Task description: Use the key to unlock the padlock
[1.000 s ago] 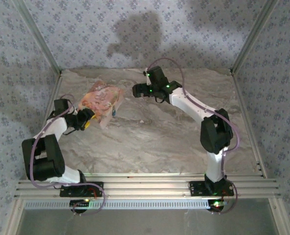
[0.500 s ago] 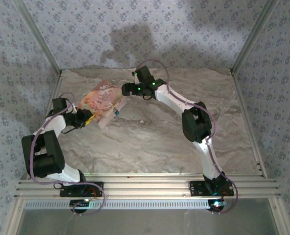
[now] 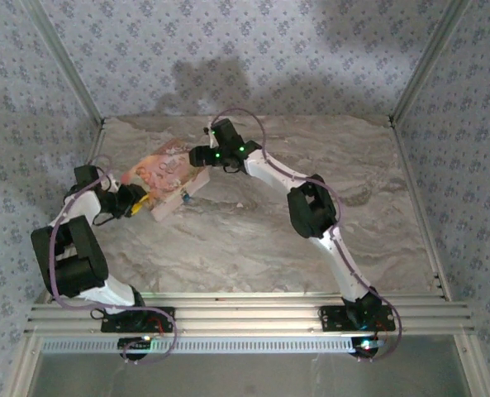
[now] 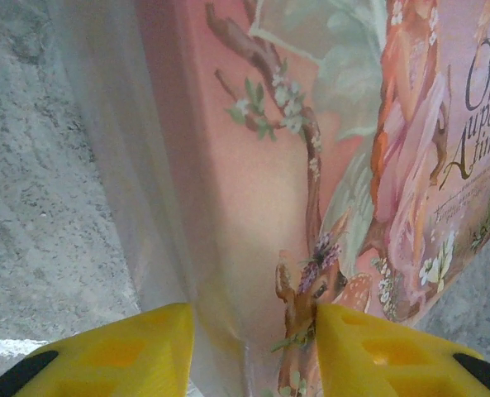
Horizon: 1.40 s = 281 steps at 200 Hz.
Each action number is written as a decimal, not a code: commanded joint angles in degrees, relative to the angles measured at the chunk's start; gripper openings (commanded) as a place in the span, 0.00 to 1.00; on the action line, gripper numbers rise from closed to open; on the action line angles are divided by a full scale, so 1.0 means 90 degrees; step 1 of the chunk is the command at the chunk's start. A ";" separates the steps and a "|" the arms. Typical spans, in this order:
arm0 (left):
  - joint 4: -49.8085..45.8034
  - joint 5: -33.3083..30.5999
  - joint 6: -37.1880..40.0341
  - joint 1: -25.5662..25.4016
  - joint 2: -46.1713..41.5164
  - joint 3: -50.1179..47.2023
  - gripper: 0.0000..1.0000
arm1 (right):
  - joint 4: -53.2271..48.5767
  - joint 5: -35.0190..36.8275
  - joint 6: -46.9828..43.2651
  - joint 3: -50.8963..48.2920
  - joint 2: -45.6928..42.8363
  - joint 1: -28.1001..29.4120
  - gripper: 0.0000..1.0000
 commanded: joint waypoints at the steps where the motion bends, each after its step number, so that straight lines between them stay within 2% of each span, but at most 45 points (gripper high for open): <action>1: -0.0369 -0.0334 0.0150 0.0025 0.0244 -0.0024 0.43 | 0.0117 -0.0298 0.0059 0.0334 0.0283 0.0113 0.63; 28: -0.0355 -0.0260 0.0162 0.0020 0.0272 0.0036 0.43 | 0.0037 -0.0387 -0.0038 0.0089 0.0167 0.0169 0.50; 73: -0.0297 -0.0144 0.0132 -0.0262 0.0384 0.0226 0.44 | 0.0281 -0.0234 -0.0252 -0.1480 -0.0763 0.0154 0.47; 124: 0.0020 -0.0349 -0.0148 -0.1348 0.0929 0.0772 0.44 | 0.0239 0.0054 -0.0437 -0.3247 -0.2042 -0.0047 0.47; 169: 0.0126 -0.0576 -0.0335 -0.2404 0.1903 0.1908 0.46 | -0.0044 0.0281 -0.0414 -0.4333 -0.3047 -0.0452 0.47; 219: 0.0099 -0.0691 -0.0338 -0.2744 0.2358 0.2631 0.46 | -0.0283 0.0385 -0.0389 -0.4648 -0.3530 -0.0597 0.49; 257: -0.0110 -0.0831 -0.0085 -0.2734 0.2265 0.2723 0.49 | -0.0593 0.0526 -0.0390 -0.4408 -0.3736 -0.0700 0.55; 281: -0.0421 -0.0866 0.0191 -0.2716 0.2256 0.2913 0.52 | -0.0425 0.0206 -0.0690 -0.4364 -0.3900 -0.0875 0.61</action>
